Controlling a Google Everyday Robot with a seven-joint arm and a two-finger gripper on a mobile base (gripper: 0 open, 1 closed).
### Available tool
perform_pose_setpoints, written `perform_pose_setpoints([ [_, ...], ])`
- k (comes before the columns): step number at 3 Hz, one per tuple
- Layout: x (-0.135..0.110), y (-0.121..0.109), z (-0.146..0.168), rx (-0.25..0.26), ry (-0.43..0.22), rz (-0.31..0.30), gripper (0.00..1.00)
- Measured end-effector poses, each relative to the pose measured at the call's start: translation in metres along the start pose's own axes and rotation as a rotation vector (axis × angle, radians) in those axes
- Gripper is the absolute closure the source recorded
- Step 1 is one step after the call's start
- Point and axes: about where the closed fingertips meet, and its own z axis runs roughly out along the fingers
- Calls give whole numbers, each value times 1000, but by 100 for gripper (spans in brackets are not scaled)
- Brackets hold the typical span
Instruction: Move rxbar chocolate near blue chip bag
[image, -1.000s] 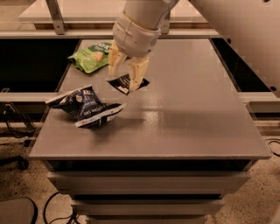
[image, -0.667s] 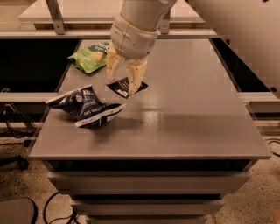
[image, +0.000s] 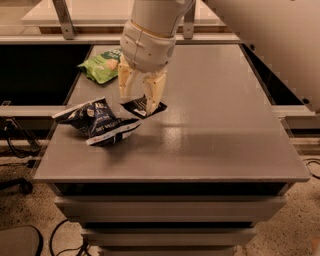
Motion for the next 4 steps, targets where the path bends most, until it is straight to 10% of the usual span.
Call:
perform_pose_setpoints([
  [4,1,13,-1,-48,-1,-22,0],
])
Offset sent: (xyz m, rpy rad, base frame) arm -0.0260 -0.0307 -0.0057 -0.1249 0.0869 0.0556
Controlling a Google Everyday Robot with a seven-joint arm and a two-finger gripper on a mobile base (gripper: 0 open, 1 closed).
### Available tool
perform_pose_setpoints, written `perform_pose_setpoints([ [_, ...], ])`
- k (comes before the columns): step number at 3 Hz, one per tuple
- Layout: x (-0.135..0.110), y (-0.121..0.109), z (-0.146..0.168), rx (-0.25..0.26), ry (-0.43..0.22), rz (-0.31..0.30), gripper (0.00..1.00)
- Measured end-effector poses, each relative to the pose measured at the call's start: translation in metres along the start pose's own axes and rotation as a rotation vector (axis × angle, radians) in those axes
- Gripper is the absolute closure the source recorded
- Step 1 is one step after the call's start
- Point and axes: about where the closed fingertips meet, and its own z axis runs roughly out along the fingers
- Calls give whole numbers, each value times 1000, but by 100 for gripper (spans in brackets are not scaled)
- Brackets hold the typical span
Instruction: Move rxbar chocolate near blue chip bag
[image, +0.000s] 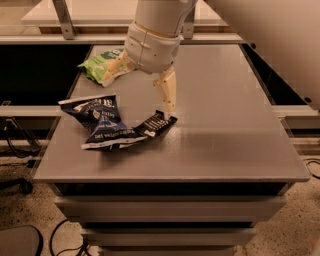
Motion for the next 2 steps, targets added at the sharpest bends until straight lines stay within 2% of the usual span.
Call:
perform_pose_setpoints([
  [2,0,-1,0,3,-13,-15,0],
])
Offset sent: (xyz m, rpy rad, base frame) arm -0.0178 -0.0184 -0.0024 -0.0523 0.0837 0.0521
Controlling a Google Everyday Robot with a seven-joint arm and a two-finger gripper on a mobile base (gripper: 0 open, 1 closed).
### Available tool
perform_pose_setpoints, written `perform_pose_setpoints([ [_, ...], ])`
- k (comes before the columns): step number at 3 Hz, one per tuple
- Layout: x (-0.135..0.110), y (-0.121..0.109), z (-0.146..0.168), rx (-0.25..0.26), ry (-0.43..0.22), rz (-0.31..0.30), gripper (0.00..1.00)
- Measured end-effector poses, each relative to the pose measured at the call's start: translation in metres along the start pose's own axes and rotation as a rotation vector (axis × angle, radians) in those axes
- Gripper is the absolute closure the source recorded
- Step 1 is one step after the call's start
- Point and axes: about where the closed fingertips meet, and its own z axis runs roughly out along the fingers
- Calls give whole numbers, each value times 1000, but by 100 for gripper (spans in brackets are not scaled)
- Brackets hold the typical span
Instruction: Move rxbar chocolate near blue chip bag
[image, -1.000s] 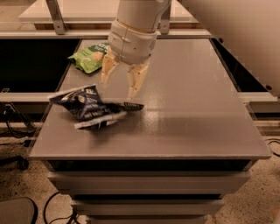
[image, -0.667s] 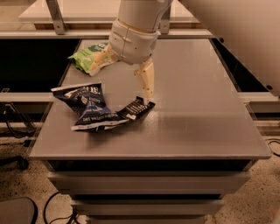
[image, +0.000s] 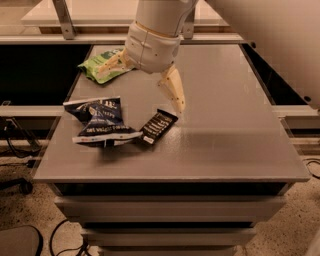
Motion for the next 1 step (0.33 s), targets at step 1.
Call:
perform_pose_setpoints([
  [1,-1,-1,0,-1,-10,-7,0],
])
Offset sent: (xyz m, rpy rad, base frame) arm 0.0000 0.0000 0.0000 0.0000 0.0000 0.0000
